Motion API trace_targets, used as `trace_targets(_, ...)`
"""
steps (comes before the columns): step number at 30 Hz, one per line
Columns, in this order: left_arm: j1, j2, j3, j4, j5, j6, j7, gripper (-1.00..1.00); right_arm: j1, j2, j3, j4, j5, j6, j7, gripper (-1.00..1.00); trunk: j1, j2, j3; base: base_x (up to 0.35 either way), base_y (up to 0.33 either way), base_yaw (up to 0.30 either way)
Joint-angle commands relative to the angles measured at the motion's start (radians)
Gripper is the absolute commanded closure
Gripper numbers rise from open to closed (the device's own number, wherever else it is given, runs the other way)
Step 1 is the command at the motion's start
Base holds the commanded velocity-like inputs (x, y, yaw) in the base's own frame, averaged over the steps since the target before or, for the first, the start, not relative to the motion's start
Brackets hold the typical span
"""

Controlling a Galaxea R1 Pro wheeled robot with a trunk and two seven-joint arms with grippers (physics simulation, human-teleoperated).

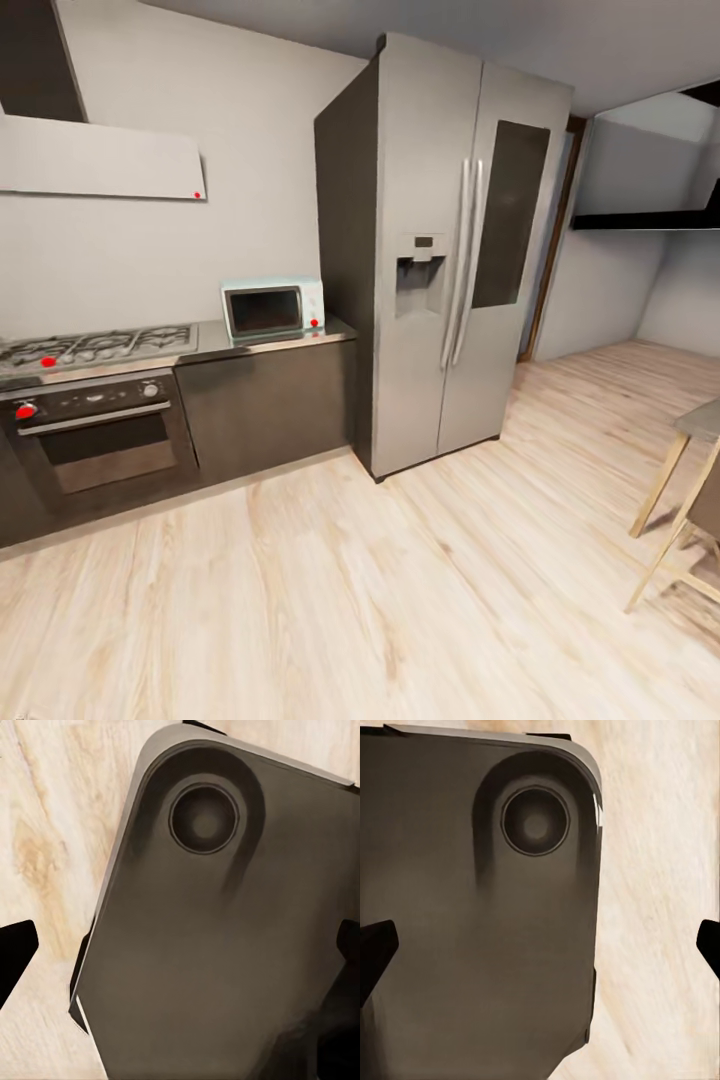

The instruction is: In the kitchen, take the popcorn bag from the countertop, put it into the microwave, and heat it until the popcorn is cooked so the cooked popcorn ends up inside the bag.

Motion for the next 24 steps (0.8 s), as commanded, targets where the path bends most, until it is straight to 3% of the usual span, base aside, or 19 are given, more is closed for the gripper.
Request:
trace_targets(1,0.000,0.000,0.008,-0.001,0.000,0.000,0.000,-1.00,0.000,0.000,0.001,0.000,0.001,-0.003,-0.001,-1.00,0.001,0.000,-0.001,0.312,0.000,0.280)
trace_targets(14,0.000,0.001,0.008,-0.001,0.002,0.013,0.000,-1.00,0.000,0.000,0.001,0.000,0.001,-0.003,-0.001,-1.00,0.001,0.000,-0.001,0.322,0.000,0.279)
trace_targets(24,0.000,0.010,0.008,-0.001,0.005,0.019,0.002,-1.00,0.000,-0.001,0.001,0.000,0.005,-0.002,0.001,-1.00,0.001,0.000,-0.001,0.327,0.000,0.029)
